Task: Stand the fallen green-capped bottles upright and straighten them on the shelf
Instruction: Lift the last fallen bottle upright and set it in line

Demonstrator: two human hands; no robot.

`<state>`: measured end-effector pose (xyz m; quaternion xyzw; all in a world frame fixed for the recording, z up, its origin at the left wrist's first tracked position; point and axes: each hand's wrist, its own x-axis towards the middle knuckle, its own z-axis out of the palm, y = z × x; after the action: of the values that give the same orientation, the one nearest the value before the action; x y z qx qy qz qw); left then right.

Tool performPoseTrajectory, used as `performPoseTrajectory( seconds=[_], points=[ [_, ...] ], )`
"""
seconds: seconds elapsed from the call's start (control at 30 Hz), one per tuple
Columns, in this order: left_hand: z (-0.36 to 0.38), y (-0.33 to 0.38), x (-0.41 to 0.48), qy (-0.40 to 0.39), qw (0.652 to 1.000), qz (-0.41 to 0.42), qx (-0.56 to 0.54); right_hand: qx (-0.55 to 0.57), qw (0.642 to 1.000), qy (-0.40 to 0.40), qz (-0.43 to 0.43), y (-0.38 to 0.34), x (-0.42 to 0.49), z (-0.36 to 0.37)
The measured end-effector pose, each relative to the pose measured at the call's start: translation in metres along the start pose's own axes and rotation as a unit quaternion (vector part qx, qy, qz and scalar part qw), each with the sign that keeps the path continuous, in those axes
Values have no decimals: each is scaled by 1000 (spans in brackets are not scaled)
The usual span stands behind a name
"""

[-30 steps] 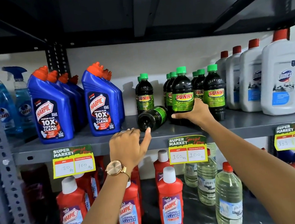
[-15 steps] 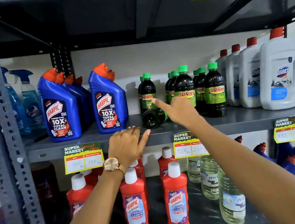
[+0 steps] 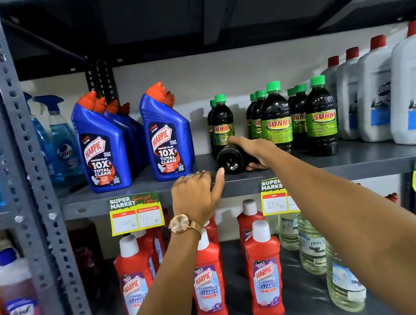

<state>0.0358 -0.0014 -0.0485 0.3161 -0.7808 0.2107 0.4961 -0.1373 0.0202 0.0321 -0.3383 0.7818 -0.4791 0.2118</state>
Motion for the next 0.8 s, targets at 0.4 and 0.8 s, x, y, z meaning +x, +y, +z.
performPoseTrajectory(
  seconds=[0.4,0.8],
  points=[
    [-5,-18,-2,17,992,126,-11,-80,930,225,-278,11,-8,10],
    [7,-10,-3,80,995,63,-6,67,965,22,-253,18,12,9]
  ],
)
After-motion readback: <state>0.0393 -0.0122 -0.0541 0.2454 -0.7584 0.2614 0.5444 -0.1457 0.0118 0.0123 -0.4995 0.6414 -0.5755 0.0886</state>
